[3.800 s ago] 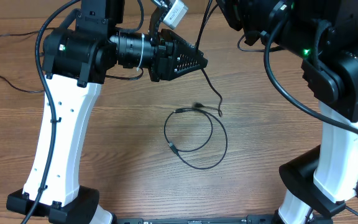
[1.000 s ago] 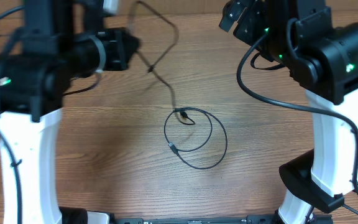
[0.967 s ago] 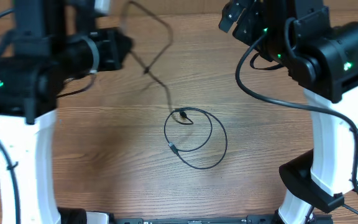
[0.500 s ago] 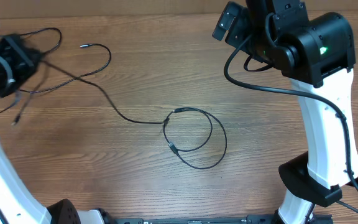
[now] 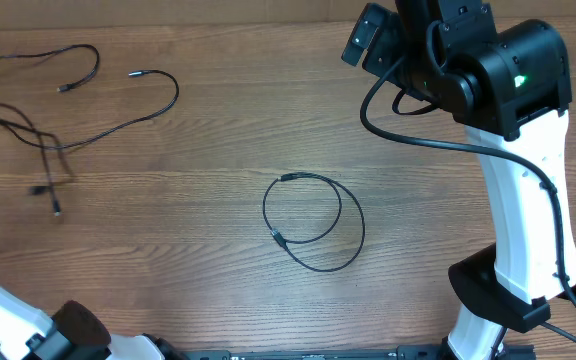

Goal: Untangle cables

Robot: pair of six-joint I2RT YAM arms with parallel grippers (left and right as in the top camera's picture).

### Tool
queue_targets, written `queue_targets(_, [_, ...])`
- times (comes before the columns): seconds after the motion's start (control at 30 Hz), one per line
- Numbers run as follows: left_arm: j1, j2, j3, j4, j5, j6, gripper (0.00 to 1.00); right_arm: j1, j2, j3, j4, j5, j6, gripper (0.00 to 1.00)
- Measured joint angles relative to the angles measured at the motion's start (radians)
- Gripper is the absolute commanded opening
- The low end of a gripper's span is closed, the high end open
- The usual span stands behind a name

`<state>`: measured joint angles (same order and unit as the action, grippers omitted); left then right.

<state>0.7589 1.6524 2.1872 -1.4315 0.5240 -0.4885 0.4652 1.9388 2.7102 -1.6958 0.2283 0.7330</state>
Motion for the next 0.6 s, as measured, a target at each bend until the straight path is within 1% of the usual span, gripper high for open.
queue_targets(0.1, [0.035, 0.04, 0.0, -0.057, 0.034, -0.055, 0.04, 0.0, 0.0, 0.0, 0.0, 0.0, 0.0, 1.0])
queue_targets(0.2, [0.042, 0.074, 0.0, -0.116, 0.054, -0.123, 0.04, 0.0, 0.0, 0.0, 0.0, 0.0, -0.001, 1.0])
queue_targets(0.33, [0.042, 0.079, 0.0, -0.117, 0.036, -0.161, 0.04, 0.0, 0.0, 0.0, 0.0, 0.0, 0.0, 1.0])
queue_targets(0.4, [0.041, 0.079, 0.0, -0.119, -0.02, -0.174, 0.04, 0.0, 0.0, 0.0, 0.0, 0.0, 0.0, 1.0])
queue_targets(0.6, [0.042, 0.079, -0.011, -0.138, -0.253, -0.221, 0.04, 0.0, 0.0, 0.0, 0.0, 0.0, 0.0, 1.0])
